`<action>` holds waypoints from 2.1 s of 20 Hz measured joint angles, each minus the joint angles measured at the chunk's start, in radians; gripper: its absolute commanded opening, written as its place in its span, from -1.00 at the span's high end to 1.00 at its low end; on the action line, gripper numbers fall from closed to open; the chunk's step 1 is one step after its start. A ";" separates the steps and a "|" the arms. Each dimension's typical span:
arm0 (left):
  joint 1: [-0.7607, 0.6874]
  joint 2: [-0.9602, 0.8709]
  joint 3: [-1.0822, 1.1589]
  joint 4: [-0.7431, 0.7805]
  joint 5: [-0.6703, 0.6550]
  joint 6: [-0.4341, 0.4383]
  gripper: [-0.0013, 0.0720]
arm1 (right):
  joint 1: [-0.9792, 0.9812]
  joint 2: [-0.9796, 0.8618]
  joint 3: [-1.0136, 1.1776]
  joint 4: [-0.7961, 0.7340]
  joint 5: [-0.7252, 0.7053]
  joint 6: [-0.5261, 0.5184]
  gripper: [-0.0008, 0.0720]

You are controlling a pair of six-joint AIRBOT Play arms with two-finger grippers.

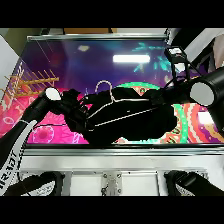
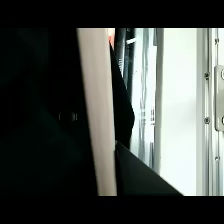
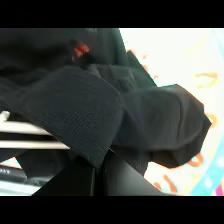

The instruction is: Fold the clothes and pants, and hang the long-sleeved shirts on hangers.

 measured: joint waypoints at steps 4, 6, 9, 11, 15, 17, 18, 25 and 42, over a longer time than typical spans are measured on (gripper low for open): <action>0.000 0.000 0.000 0.000 -0.006 0.005 0.91 | 0.051 -0.021 0.000 0.014 -0.051 -0.032 0.92; 0.000 0.000 0.000 0.000 -0.008 0.005 0.91 | 0.098 -0.026 0.000 0.015 -0.084 -0.036 0.92; 0.000 0.000 0.000 -0.001 -0.010 0.007 0.91 | 0.181 -0.030 0.000 0.022 -0.129 -0.042 0.92; 0.000 0.000 0.000 -0.001 -0.010 0.009 0.91 | 0.236 -0.034 0.000 0.022 -0.155 -0.044 0.92; 0.000 0.000 0.000 -0.002 -0.010 0.009 0.91 | 0.330 -0.053 0.000 0.027 -0.223 -0.046 0.92; 0.000 0.000 0.000 -0.002 -0.012 0.008 0.91 | 0.360 -0.066 0.000 0.033 -0.251 -0.046 0.92; 0.000 0.000 0.000 -0.002 -0.013 0.008 0.91 | 0.371 -0.072 0.000 0.033 -0.259 -0.046 0.92; 0.000 0.000 0.000 -0.001 -0.012 0.005 0.91 | 0.395 -0.087 0.000 0.039 -0.283 -0.044 0.89; 0.000 0.000 0.000 -0.001 -0.013 0.007 0.91 | 0.127 -0.080 0.164 0.352 0.010 -0.294 -0.98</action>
